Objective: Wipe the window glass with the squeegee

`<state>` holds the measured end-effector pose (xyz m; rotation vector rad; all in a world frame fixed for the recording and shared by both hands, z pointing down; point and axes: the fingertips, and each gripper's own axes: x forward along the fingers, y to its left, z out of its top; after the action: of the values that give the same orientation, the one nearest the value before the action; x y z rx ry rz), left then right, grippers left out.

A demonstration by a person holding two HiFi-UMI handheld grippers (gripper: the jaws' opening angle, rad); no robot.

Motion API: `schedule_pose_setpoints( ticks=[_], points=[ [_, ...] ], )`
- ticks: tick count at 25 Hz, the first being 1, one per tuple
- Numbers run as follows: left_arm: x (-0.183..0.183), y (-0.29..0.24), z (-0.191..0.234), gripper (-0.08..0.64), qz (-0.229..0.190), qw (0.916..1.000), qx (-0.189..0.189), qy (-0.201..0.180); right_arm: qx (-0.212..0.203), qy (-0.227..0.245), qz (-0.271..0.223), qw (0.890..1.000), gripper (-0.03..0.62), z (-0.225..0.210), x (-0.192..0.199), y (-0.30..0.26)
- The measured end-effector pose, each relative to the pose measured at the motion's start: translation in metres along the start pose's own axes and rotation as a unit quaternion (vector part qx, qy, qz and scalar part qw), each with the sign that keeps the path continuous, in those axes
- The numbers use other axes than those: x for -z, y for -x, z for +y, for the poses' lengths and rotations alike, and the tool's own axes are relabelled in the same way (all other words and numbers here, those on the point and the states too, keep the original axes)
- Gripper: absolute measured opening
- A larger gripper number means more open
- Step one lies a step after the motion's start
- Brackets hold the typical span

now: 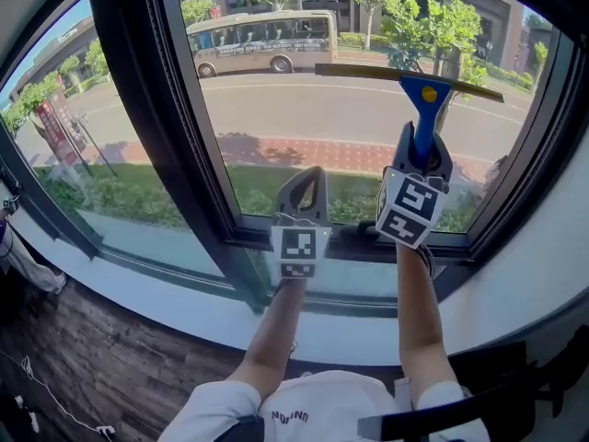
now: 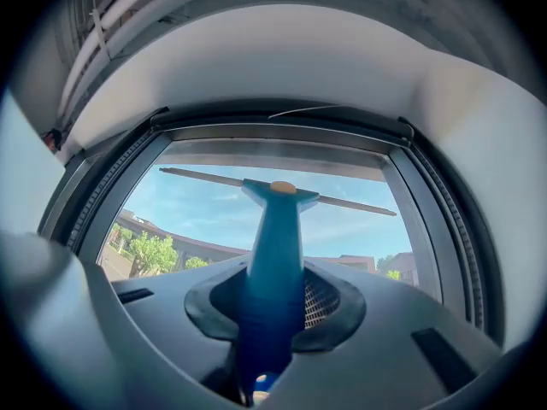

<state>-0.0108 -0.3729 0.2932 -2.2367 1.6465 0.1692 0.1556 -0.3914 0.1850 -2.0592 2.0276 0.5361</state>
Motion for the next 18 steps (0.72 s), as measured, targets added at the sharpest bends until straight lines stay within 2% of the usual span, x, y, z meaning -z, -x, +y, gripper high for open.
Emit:
schedule_pose_setpoints(
  ticks=[5, 14, 18],
  points=[
    [0.002, 0.007, 0.007, 0.003, -0.002, 1.0, -0.003, 0.002, 0.009, 0.003, -0.034, 0.999, 0.104, 0.013, -0.044, -0.033],
    [0.007, 0.011, 0.025, 0.003, 0.005, 0.9999, -0.013, -0.003, 0.032, 0.018, -0.065, 0.997, 0.104, 0.016, -0.104, -0.086],
    [0.009, 0.008, 0.027, 0.003, 0.004, 0.9999, -0.012, -0.003, 0.047, 0.027, -0.049, 0.997, 0.104, 0.015, -0.11, -0.106]
  ],
)
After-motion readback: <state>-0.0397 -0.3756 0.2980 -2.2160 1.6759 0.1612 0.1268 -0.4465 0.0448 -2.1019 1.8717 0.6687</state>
